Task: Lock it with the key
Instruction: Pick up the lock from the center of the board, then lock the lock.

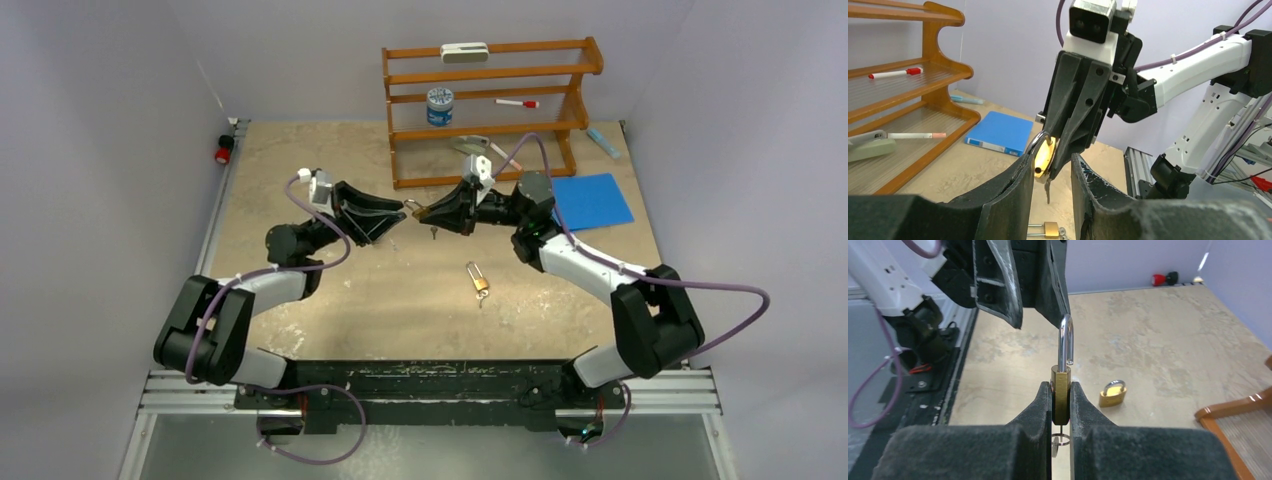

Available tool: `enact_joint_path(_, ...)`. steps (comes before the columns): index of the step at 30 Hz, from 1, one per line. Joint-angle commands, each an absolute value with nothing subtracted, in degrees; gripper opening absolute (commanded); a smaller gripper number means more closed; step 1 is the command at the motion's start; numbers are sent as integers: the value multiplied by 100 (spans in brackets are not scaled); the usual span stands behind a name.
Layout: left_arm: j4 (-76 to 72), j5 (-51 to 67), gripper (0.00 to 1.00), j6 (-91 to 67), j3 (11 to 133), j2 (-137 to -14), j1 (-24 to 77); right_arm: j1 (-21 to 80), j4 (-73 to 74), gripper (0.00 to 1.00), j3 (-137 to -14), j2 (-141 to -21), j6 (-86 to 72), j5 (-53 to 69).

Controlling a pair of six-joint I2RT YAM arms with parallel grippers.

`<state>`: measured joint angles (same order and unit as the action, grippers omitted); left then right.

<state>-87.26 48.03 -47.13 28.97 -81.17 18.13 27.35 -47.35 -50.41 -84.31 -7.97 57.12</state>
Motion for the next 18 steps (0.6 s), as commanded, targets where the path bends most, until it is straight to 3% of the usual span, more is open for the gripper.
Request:
enact_joint_path(1,-9931,4866,32,-4574,3214,-8228,1837,2764,-6236,0,-4740,-8402,-569,4946)
enact_joint_path(13,-9938,5128,34,-4093,3515,-8541,1837,2769,-8788,0,-3970,-8919,-1139,3964)
enact_joint_path(18,-9940,5190,35,-3935,3544,-8433,1828,2769,-8861,0,-4008,-9043,-1162,4149)
